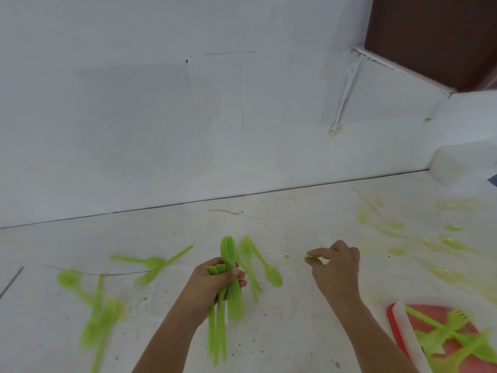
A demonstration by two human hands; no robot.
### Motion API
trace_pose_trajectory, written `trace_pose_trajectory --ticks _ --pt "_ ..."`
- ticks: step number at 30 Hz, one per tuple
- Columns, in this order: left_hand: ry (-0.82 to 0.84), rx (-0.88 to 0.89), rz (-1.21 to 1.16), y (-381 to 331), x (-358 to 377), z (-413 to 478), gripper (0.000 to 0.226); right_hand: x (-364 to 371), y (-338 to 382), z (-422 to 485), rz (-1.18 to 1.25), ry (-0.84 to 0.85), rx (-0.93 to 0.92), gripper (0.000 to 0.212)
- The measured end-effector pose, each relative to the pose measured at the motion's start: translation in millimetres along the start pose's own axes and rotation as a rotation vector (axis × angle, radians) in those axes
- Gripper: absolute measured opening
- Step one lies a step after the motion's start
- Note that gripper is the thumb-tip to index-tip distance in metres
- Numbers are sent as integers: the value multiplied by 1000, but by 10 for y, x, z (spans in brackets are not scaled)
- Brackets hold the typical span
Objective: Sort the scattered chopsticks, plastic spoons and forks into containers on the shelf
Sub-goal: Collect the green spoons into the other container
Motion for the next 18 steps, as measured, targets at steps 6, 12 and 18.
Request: trace_pose_trajectory --ticks 6,12,18 --pt "77 -7 -18 -10 155 -183 28 135 1217 -202 737 470 -94 30" --pt "172 -20 0 78 208 -303 27 468 1372 -427 731 421 0 33" --pt "161 -21 -19 232 83 -338 31 800 1356 -698 753 426 183 28"
Point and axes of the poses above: each hand's wrist, its own z-axis towards the middle knuckle, its own x-axis out of the palm, y = z × x, the point moved 9 cm from there along z, towards the middle knuckle, and after that the axes turned 9 degrees about -x, right-handed, at the moved point
